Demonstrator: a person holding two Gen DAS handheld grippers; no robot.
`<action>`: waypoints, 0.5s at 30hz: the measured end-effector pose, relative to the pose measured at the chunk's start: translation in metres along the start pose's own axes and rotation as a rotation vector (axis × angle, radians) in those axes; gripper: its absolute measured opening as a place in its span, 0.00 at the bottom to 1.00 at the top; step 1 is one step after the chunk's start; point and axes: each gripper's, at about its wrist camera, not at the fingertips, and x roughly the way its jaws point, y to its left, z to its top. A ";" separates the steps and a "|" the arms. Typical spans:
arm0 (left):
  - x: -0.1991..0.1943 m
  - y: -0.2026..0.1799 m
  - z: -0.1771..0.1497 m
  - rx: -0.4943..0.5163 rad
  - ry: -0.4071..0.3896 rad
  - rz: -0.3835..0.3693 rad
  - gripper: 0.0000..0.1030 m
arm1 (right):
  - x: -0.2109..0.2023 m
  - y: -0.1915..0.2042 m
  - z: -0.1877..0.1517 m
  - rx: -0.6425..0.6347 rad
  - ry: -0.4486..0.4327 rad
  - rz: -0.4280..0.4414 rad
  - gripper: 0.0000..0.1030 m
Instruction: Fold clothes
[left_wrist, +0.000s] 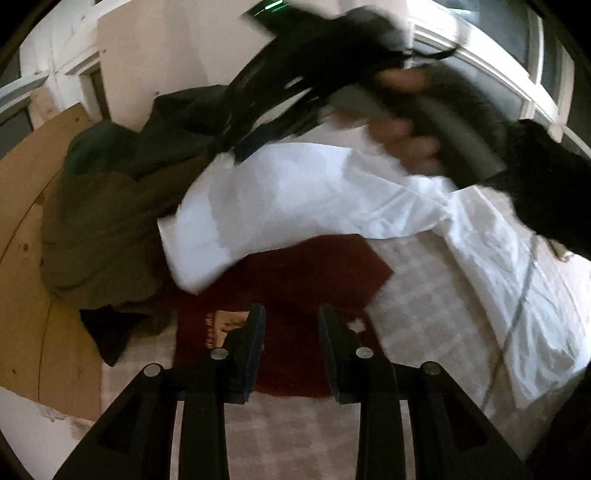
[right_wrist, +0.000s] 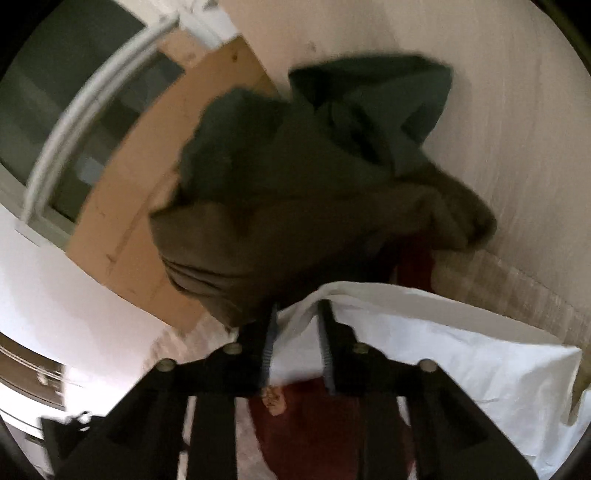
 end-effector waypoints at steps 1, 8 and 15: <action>0.006 0.006 0.002 -0.005 0.004 0.003 0.28 | -0.009 -0.003 -0.004 -0.008 -0.014 0.012 0.34; 0.036 0.055 0.030 -0.065 -0.007 0.076 0.28 | -0.030 -0.023 -0.028 -0.068 -0.011 -0.113 0.39; 0.046 0.085 0.076 0.014 -0.056 0.141 0.29 | -0.017 -0.023 -0.041 -0.122 0.036 -0.220 0.39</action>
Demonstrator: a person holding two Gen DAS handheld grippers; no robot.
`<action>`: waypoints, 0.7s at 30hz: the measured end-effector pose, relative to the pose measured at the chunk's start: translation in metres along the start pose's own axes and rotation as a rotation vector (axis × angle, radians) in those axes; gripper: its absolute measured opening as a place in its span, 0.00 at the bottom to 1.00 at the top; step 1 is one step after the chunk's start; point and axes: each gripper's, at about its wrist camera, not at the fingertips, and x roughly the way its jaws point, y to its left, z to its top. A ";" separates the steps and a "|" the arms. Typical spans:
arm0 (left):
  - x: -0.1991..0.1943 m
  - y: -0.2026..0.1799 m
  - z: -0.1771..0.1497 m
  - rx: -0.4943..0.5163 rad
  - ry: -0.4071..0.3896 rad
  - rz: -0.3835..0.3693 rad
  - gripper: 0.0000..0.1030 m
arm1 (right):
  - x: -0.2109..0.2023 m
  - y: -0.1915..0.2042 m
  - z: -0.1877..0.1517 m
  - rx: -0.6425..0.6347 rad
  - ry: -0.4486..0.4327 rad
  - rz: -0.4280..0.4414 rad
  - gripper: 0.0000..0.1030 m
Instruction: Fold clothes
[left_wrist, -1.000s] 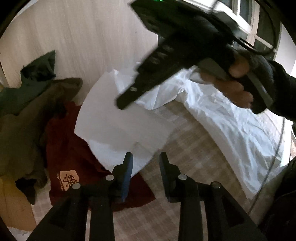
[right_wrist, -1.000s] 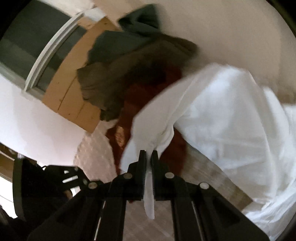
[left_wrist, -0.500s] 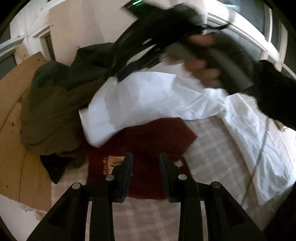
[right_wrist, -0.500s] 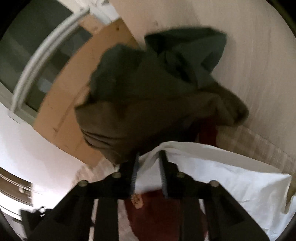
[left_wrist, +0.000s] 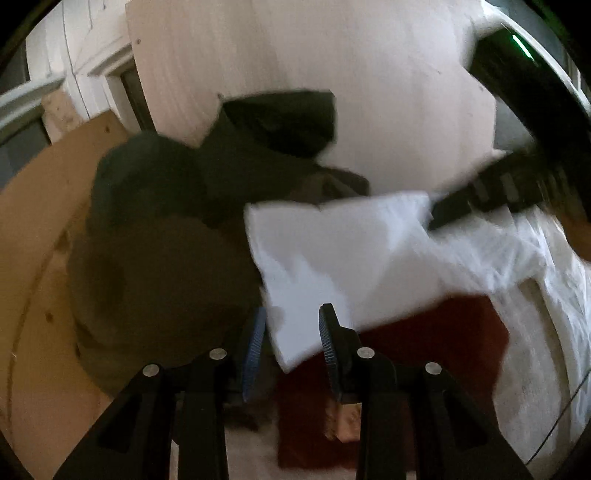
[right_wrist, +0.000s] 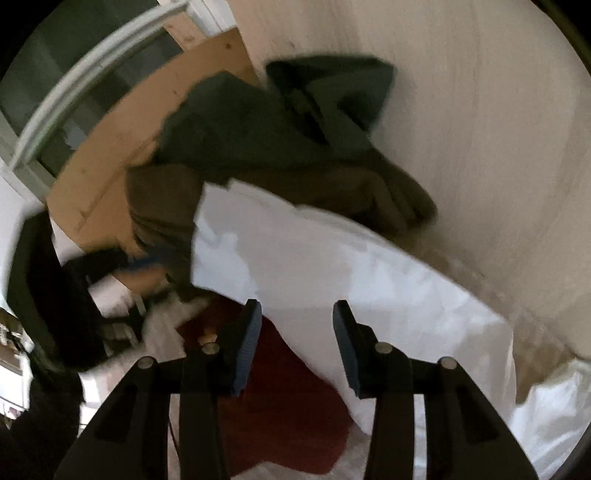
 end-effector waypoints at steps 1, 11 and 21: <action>0.001 0.004 0.006 0.010 -0.010 -0.007 0.30 | 0.001 -0.002 -0.008 -0.002 0.002 -0.032 0.39; 0.032 0.002 0.035 0.127 0.009 -0.057 0.13 | -0.002 -0.090 -0.110 0.118 0.130 -0.297 0.39; 0.010 -0.034 0.044 0.257 -0.009 -0.096 0.05 | -0.008 -0.124 -0.120 0.159 0.129 -0.315 0.39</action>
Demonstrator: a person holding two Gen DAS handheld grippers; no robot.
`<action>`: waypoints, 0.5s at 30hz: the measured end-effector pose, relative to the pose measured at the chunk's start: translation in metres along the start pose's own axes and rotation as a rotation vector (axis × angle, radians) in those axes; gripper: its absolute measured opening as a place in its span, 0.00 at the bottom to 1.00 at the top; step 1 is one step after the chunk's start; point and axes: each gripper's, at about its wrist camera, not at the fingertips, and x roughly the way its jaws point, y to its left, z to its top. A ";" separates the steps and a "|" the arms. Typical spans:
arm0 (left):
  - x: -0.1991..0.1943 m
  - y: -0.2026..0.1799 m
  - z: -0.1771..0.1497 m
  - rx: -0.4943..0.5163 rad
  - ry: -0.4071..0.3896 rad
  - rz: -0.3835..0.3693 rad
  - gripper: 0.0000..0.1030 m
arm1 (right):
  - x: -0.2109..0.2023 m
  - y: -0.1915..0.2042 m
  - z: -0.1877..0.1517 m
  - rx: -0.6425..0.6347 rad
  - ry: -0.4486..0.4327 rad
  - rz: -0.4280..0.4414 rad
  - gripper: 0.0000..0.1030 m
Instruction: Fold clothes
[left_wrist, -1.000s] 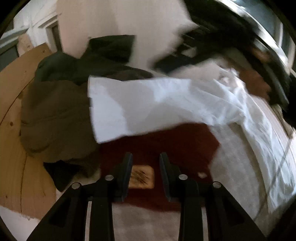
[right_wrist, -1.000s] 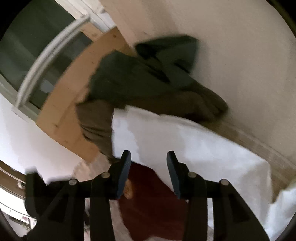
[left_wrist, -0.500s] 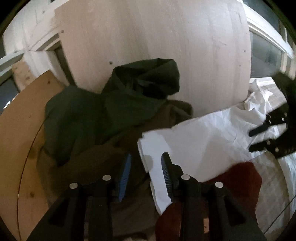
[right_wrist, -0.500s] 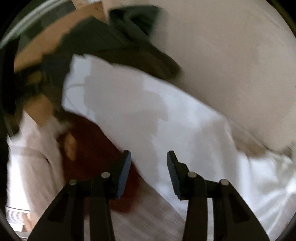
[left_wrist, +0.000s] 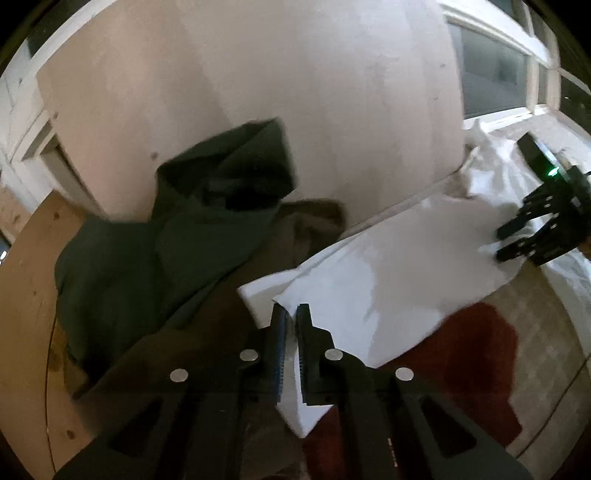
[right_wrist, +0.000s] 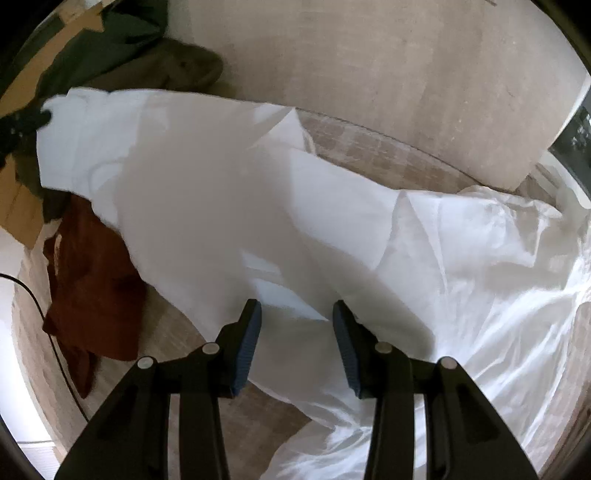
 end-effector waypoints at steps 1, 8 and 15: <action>-0.003 -0.003 0.002 0.011 -0.011 -0.016 0.05 | 0.000 0.001 -0.001 -0.008 -0.001 -0.005 0.39; 0.033 0.018 0.013 0.001 0.058 0.033 0.05 | -0.001 -0.010 0.000 0.001 0.000 0.017 0.39; 0.035 0.026 0.009 0.000 0.102 0.048 0.30 | -0.001 -0.020 0.001 0.003 -0.002 0.027 0.39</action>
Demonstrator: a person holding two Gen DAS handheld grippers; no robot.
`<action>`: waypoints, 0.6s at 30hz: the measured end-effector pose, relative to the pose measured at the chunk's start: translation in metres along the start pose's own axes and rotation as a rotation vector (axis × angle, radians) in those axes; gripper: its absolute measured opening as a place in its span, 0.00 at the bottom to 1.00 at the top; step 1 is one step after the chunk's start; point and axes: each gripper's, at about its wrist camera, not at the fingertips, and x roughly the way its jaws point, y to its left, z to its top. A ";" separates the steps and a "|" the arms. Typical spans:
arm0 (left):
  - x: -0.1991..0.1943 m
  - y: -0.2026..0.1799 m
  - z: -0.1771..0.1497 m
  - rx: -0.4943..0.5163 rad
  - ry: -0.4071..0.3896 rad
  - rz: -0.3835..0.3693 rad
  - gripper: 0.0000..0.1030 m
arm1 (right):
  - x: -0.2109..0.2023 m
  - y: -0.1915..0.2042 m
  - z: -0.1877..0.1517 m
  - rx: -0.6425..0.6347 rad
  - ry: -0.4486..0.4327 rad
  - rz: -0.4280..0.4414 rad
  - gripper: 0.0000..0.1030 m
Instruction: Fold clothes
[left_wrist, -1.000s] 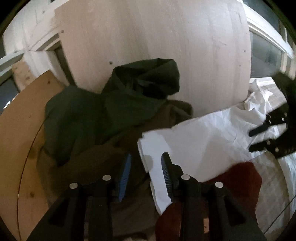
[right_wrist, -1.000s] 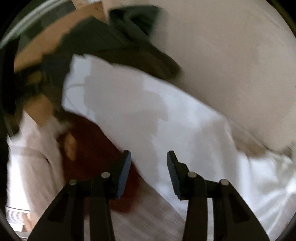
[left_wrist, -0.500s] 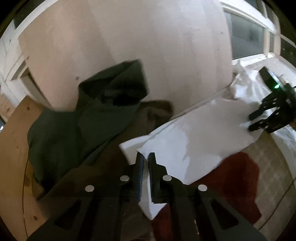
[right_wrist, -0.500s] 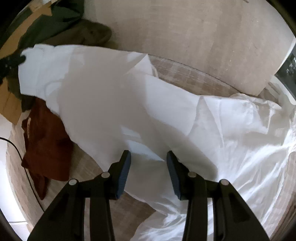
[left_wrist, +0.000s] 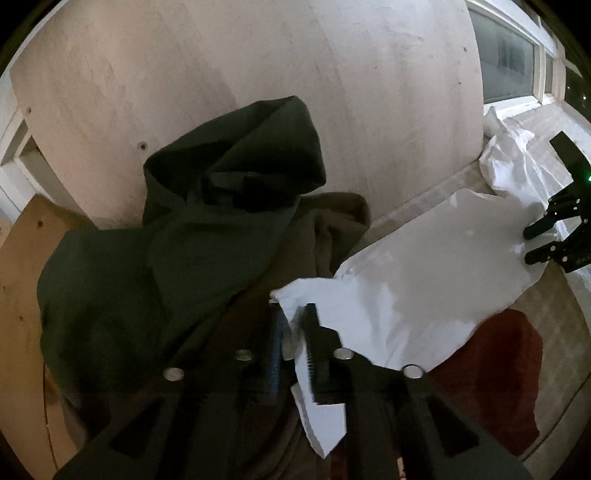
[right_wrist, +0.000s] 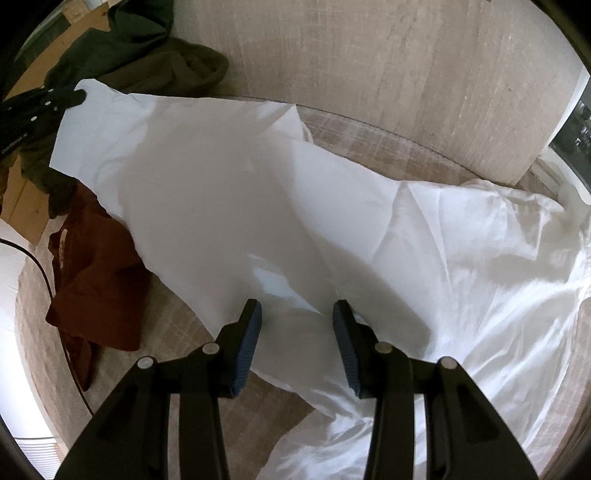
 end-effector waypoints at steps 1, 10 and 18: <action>0.001 0.000 -0.001 0.005 0.008 0.003 0.35 | 0.000 -0.001 0.000 -0.004 0.000 -0.002 0.39; 0.028 -0.011 0.009 0.059 0.042 0.014 0.12 | -0.035 -0.029 -0.001 0.062 -0.073 0.104 0.39; -0.029 -0.005 0.000 -0.028 -0.039 -0.036 0.07 | -0.082 -0.086 -0.030 0.223 -0.158 -0.008 0.39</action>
